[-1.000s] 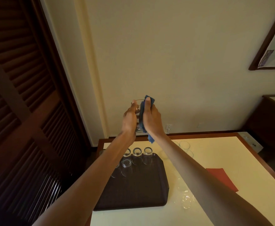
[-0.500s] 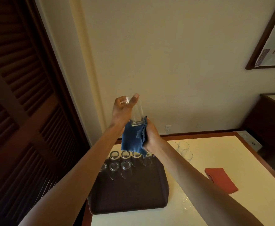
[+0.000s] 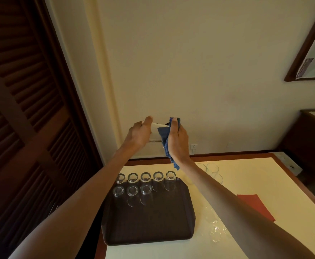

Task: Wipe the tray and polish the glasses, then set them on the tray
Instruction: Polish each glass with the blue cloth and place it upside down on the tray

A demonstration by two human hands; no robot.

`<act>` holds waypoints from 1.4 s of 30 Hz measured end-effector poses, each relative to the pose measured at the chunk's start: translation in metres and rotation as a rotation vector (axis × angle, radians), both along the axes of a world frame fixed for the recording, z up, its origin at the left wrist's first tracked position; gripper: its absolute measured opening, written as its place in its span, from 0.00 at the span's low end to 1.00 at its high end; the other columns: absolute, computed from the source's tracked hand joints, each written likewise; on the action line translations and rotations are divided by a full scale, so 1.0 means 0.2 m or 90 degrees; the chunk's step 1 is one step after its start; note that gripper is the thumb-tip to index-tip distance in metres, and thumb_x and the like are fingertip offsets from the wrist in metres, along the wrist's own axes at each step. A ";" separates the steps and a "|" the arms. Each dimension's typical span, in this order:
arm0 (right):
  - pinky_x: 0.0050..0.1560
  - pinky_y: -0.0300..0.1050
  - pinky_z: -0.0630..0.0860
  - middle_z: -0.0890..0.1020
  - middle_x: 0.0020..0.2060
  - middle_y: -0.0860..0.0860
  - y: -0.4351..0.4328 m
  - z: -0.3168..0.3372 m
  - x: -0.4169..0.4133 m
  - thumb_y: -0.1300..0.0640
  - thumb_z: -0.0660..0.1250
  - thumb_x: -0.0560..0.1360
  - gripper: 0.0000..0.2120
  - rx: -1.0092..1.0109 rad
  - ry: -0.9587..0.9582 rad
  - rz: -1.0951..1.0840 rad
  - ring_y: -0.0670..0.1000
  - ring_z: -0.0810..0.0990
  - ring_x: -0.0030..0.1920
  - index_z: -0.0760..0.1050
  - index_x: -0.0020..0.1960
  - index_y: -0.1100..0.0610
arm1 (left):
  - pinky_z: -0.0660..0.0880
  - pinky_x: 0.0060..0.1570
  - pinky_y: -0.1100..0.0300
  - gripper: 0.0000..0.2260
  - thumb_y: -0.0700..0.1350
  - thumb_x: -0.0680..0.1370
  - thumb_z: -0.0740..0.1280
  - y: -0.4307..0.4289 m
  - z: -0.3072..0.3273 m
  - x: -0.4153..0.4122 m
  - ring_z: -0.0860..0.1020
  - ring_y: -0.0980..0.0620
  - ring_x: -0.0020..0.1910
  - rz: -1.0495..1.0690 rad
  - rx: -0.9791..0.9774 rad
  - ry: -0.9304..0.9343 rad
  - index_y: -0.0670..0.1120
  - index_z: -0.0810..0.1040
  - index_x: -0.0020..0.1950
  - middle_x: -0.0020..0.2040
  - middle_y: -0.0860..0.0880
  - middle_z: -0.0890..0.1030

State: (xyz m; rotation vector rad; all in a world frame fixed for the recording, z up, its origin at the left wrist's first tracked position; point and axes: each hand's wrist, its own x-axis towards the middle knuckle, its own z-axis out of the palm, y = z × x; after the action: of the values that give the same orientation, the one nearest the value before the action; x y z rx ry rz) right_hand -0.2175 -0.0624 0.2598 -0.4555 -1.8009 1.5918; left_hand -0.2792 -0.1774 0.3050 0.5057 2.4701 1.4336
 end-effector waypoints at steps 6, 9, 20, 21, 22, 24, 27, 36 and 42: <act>0.22 0.37 0.68 0.82 0.29 0.57 0.03 0.16 0.06 0.48 0.50 0.86 0.23 -0.124 -0.237 0.147 0.47 0.73 0.20 0.75 0.48 0.63 | 0.69 0.32 0.54 0.22 0.61 0.84 0.53 -0.04 -0.12 -0.01 0.73 0.49 0.30 -0.020 0.091 0.473 0.44 0.71 0.46 0.31 0.51 0.72; 0.23 0.37 0.67 0.84 0.33 0.59 0.07 0.16 0.06 0.44 0.49 0.85 0.28 -0.104 -0.354 0.219 0.49 0.71 0.21 0.78 0.52 0.64 | 0.64 0.29 0.58 0.19 0.57 0.85 0.54 -0.06 -0.17 -0.02 0.70 0.54 0.27 -0.050 0.150 0.551 0.45 0.71 0.46 0.30 0.54 0.70; 0.27 0.39 0.72 0.82 0.32 0.59 0.06 0.08 0.04 0.46 0.48 0.84 0.26 -0.047 -0.261 0.136 0.50 0.76 0.25 0.75 0.47 0.65 | 0.67 0.37 0.55 0.22 0.61 0.80 0.52 0.00 -0.13 0.01 0.76 0.44 0.39 0.022 0.109 0.297 0.46 0.72 0.42 0.36 0.47 0.76; 0.25 0.39 0.69 0.81 0.30 0.58 0.08 0.11 0.04 0.46 0.48 0.84 0.26 -0.083 -0.340 0.177 0.50 0.72 0.22 0.76 0.48 0.65 | 0.65 0.33 0.57 0.20 0.60 0.82 0.53 -0.02 -0.15 0.01 0.73 0.47 0.32 0.001 0.143 0.387 0.46 0.71 0.42 0.32 0.49 0.73; 0.22 0.38 0.67 0.81 0.30 0.58 0.09 0.12 0.05 0.45 0.48 0.84 0.27 -0.126 -0.400 0.230 0.49 0.69 0.21 0.75 0.50 0.65 | 0.64 0.29 0.58 0.19 0.58 0.84 0.54 -0.04 -0.18 0.00 0.70 0.50 0.28 -0.024 0.161 0.461 0.45 0.71 0.43 0.30 0.50 0.71; 0.20 0.37 0.64 0.80 0.32 0.59 0.12 0.12 0.06 0.44 0.47 0.84 0.28 -0.164 -0.440 0.294 0.48 0.66 0.20 0.74 0.54 0.67 | 0.61 0.28 0.62 0.19 0.56 0.85 0.54 -0.06 -0.22 -0.01 0.68 0.54 0.25 -0.051 0.187 0.520 0.44 0.71 0.44 0.29 0.51 0.70; 0.21 0.37 0.66 0.81 0.31 0.58 0.08 0.09 0.07 0.43 0.47 0.84 0.29 -0.098 -0.379 0.214 0.48 0.69 0.21 0.76 0.51 0.66 | 0.63 0.32 0.59 0.16 0.56 0.83 0.54 -0.04 -0.19 0.04 0.69 0.54 0.30 -0.043 0.193 0.416 0.48 0.70 0.43 0.31 0.52 0.70; 0.19 0.37 0.66 0.79 0.27 0.57 0.03 0.13 0.09 0.50 0.47 0.85 0.24 -0.210 -0.298 0.219 0.49 0.68 0.20 0.73 0.43 0.65 | 0.66 0.34 0.56 0.21 0.60 0.81 0.53 -0.04 -0.09 0.05 0.74 0.47 0.34 0.009 0.116 0.324 0.44 0.73 0.43 0.34 0.46 0.75; 0.15 0.36 0.62 0.76 0.27 0.58 0.04 0.14 0.10 0.49 0.46 0.84 0.25 -0.349 -0.397 0.333 0.46 0.63 0.18 0.72 0.47 0.66 | 0.63 0.30 0.58 0.19 0.58 0.83 0.54 -0.07 -0.15 0.01 0.70 0.49 0.28 -0.069 0.148 0.469 0.45 0.72 0.43 0.30 0.49 0.71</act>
State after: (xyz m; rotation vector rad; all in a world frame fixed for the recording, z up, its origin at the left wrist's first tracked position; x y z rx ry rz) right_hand -0.1973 -0.0541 0.2871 -0.8556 -2.0098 2.5464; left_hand -0.2776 -0.1908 0.2746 1.4122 2.7209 1.7211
